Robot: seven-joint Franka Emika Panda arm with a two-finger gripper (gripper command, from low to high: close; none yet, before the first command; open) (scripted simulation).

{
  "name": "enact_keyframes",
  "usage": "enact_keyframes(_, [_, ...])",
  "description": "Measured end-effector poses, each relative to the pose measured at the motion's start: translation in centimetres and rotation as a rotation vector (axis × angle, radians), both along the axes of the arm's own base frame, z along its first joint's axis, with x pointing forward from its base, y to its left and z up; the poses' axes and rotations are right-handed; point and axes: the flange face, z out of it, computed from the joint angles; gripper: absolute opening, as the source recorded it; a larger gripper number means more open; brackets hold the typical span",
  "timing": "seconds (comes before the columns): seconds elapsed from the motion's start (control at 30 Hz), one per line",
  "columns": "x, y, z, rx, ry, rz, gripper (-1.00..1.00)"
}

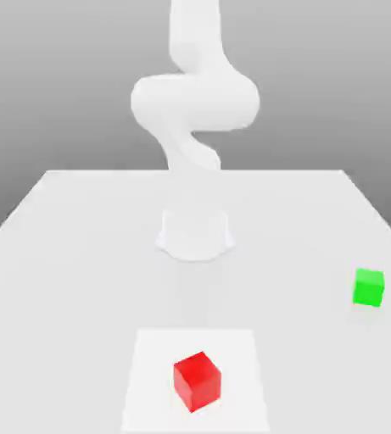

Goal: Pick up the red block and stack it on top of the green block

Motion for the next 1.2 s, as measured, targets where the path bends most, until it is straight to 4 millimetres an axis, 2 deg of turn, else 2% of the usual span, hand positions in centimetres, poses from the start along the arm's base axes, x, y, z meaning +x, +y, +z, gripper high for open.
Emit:
enact_keyframes(0.17, [5.6,0.1,-9.9,0.077,0.153,-0.189,0.00])
enact_keyframes(0.27, [7.7,-0.2,-16.1,0.123,0.238,-0.300,0.00])
enact_keyframes(0.37, [8.9,-0.5,-22.4,0.169,0.321,-0.412,0.00])
enact_keyframes(0.53, [9.0,-0.8,-32.7,0.247,0.458,-0.600,0.00])
enact_keyframes(0.73, [6.3,-0.3,-43.9,0.347,0.622,-0.828,0.00])
enact_keyframes(0.93, [5.7,-0.1,-51.3,0.364,0.650,-0.869,0.00])
enact_keyframes(0.97, [5.6,-0.1,-52.0,0.364,0.651,-0.869,-1.00])
enact_keyframes(1.17, [5.6,-0.1,-52.3,0.365,0.649,-0.869,-1.00])
enact_keyframes(1.2, [5.7,-0.1,-51.9,0.365,0.649,-0.869,-1.00])
